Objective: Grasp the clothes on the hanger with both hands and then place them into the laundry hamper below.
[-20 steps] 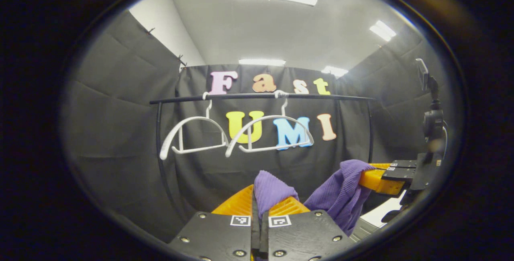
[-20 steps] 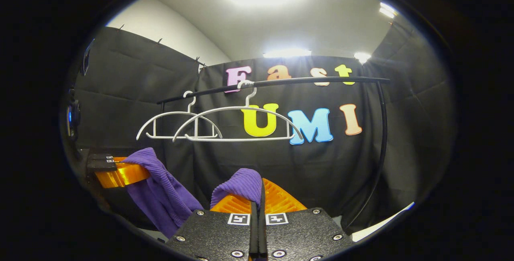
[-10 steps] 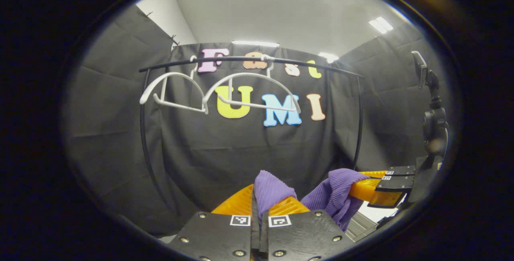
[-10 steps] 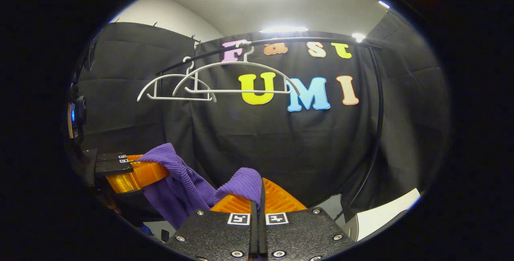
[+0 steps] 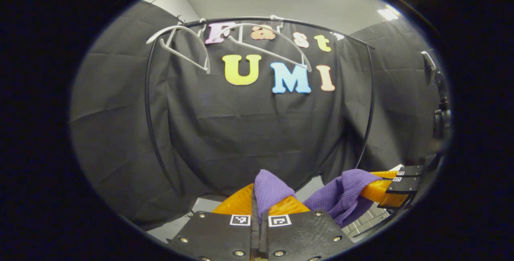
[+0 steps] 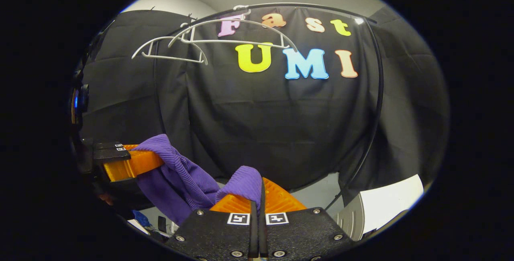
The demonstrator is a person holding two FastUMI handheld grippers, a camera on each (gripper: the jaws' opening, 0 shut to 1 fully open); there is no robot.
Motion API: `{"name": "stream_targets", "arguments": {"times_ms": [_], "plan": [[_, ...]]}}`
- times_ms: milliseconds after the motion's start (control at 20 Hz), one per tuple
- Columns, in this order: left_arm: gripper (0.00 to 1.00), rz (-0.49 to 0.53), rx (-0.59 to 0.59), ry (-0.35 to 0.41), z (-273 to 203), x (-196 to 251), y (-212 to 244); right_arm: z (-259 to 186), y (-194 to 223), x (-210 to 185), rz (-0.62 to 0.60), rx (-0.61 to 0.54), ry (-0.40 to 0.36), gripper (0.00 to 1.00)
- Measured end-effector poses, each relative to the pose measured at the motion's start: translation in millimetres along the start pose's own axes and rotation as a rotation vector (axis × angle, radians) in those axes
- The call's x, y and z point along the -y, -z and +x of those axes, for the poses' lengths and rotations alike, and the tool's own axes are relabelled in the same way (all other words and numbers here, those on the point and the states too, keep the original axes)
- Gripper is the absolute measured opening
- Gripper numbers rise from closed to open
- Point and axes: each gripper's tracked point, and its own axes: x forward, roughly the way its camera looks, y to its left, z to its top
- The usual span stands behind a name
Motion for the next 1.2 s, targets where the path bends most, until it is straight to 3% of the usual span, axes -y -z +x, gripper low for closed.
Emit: {"name": "stream_targets", "arguments": {"times_ms": [150, 200, 550, 600, 650, 900, 950, 1150, 1200], "plan": [[0.06, 0.013, -0.073, -0.014, 0.0, -5.0, 39.4, 8.2, 31.6, -3.4, -0.014, -0.077, -0.002, 0.0], [0.01, 0.014, -0.099, -0.017, 0.8, -8.7, 54.9, 8.8, 41.9, -5.1, -0.015, -0.101, -0.005, 0.01], [0.01, 0.02, -0.284, -0.039, 0.4, -19.5, 150.0, 17.1, 110.9, -2.5, -0.049, -0.278, 0.019, 0.05], [0.07, 0.024, -0.311, -0.044, 0.4, -22.8, 161.6, 18.4, 117.0, -0.4, -0.054, -0.302, 0.023, 0.05], [0.02, 0.029, -0.334, -0.048, 1.7, -25.7, 172.1, 19.2, 125.4, -0.1, -0.058, -0.325, 0.027, 0.06], [0.07, 0.026, -0.395, -0.06, -3.3, -30.2, 206.4, 16.5, 153.0, 1.1, -0.106, -0.415, 0.033, 0.16], [0.11, 0.03, -0.393, -0.069, -4.7, -32.8, 208.3, 12.2, 159.2, -0.7, -0.123, -0.426, 0.033, 0.23], [0.72, 0.054, -0.361, -0.089, -20.6, -40.4, 197.3, -1.4, 168.1, -5.2, -0.109, -0.433, 0.029, 0.84], [0.87, 0.058, -0.35, -0.095, -24.7, -42.9, 192.7, -2.7, 163.4, -5.4, -0.102, -0.423, 0.03, 0.92]]}}
